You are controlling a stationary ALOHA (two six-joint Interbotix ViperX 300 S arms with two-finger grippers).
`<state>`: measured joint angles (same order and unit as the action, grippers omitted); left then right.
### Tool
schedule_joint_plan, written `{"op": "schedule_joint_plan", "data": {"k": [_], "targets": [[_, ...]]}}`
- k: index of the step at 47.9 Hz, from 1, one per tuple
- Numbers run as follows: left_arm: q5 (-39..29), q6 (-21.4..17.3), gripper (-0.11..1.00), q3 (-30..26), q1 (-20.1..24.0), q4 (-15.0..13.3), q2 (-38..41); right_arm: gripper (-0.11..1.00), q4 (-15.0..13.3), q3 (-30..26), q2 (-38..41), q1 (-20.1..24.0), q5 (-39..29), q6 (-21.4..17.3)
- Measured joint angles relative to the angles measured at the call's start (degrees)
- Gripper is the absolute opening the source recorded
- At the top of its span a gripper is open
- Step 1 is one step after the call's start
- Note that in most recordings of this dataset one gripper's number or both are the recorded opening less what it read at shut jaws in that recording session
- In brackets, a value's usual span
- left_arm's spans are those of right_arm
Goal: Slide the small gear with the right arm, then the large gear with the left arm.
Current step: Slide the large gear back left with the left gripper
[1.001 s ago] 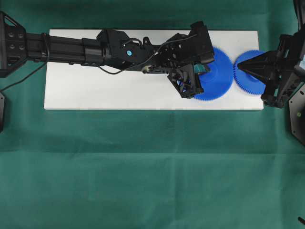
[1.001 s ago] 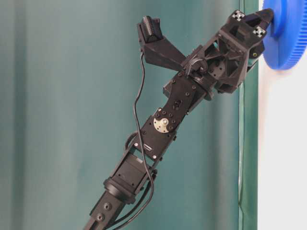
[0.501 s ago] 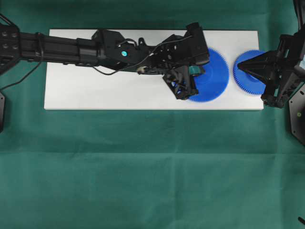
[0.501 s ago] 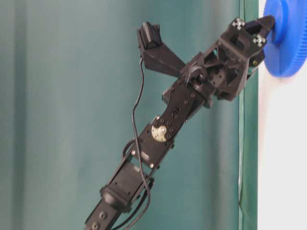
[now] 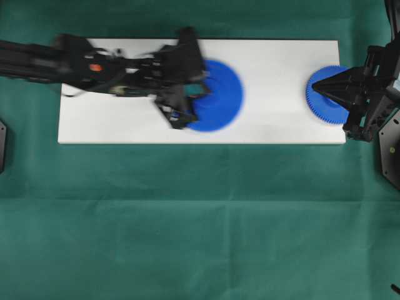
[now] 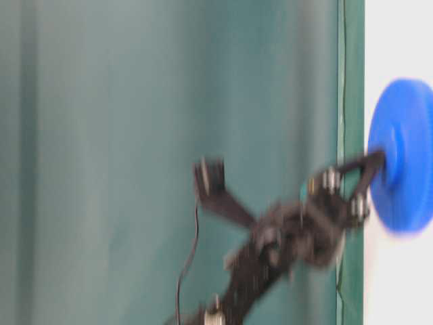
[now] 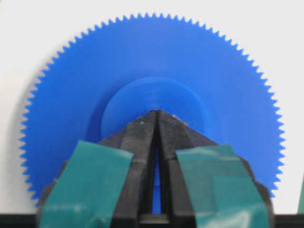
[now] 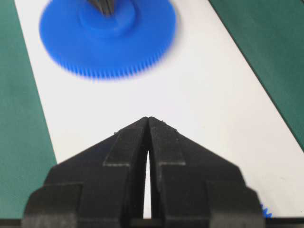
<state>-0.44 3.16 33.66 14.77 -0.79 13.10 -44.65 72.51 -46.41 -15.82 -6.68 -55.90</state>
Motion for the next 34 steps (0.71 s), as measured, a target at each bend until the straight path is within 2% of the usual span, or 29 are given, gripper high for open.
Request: {"op": "schedule_joint_plan", "data": {"k": [5, 13, 34], "targets": [[1.6, 0.1, -0.01, 6.9, 1.2, 0.0, -4.8, 0.50, 0.1, 0.0, -0.4, 0.0, 0.0, -0.1], [1.8, 0.3, -0.01, 14.9, 2.7, 0.0, -11.2, 0.50, 0.1, 0.0, -0.5, 0.0, 0.0, -0.2], [1.7, 0.3, -0.01, 28.3, 5.9, 0.0, -23.7, 0.50, 0.7, 0.0, -0.7, 0.0, 0.0, -0.3]]}}
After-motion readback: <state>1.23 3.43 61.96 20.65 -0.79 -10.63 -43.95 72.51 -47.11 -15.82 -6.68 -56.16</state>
